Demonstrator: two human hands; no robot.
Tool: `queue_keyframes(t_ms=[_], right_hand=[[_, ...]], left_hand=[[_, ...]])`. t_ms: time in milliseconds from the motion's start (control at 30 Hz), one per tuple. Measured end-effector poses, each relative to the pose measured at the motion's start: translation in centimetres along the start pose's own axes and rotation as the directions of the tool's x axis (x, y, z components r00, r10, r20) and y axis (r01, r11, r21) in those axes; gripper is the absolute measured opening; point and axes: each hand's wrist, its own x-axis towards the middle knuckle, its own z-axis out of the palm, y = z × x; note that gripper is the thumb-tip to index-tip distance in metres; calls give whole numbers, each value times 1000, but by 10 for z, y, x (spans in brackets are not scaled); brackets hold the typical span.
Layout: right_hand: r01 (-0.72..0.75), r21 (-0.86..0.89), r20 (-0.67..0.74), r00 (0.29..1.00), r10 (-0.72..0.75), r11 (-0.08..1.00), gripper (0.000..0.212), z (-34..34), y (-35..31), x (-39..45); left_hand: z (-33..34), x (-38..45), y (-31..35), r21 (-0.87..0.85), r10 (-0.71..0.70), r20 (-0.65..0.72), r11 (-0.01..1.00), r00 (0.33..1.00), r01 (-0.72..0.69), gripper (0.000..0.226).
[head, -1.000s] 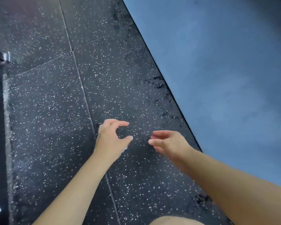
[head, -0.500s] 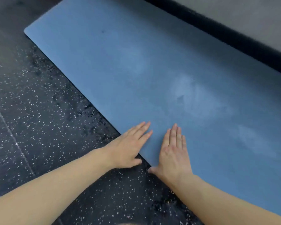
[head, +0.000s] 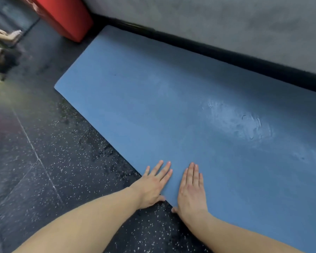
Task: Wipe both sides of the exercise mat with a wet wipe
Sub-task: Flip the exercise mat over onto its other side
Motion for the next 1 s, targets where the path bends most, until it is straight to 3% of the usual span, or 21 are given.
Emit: queue_keyframes(t_ms=[100, 267, 367, 467, 533, 600, 700, 867, 1000], right_hand=[[-41, 6, 33, 999, 41, 999, 146, -2, -7, 3], [-95, 10, 5, 995, 95, 995, 143, 4, -14, 2], [-111, 82, -145, 982, 122, 990, 135, 22, -21, 9], [-169, 177, -226, 952, 208, 970, 134, 46, -30, 17], [-230, 173, -153, 954, 257, 958, 97, 50, -43, 12], [-298, 122, -208, 925, 318, 947, 61, 43, -53, 11], [-387, 178, -230, 878, 421, 905, 61, 34, -66, 8], [-481, 318, -455, 678, 577, 817, 71, -8, -65, 15], [-518, 240, -411, 712, 570, 821, 68, -37, -44, 26]], left_hand=[[1, 2, -11, 30, 46, -17, 998, 999, -46, 87], [5, 7, -23, 262, 186, -120, 953, 975, -149, 95], [10, 19, -35, 366, 324, -259, 905, 910, -218, 93], [15, 37, -56, 421, 462, -289, 848, 839, -322, 88], [15, 45, -57, 417, 522, -264, 820, 811, -392, 78], [14, 48, -54, 393, 530, -196, 813, 825, -430, 76], [1, 51, -48, 351, 478, -82, 835, 875, -424, 68], [-48, 60, -42, 297, 525, -270, 843, 807, -449, 64], [-69, 63, -51, 190, 482, -414, 875, 772, -445, 70]])
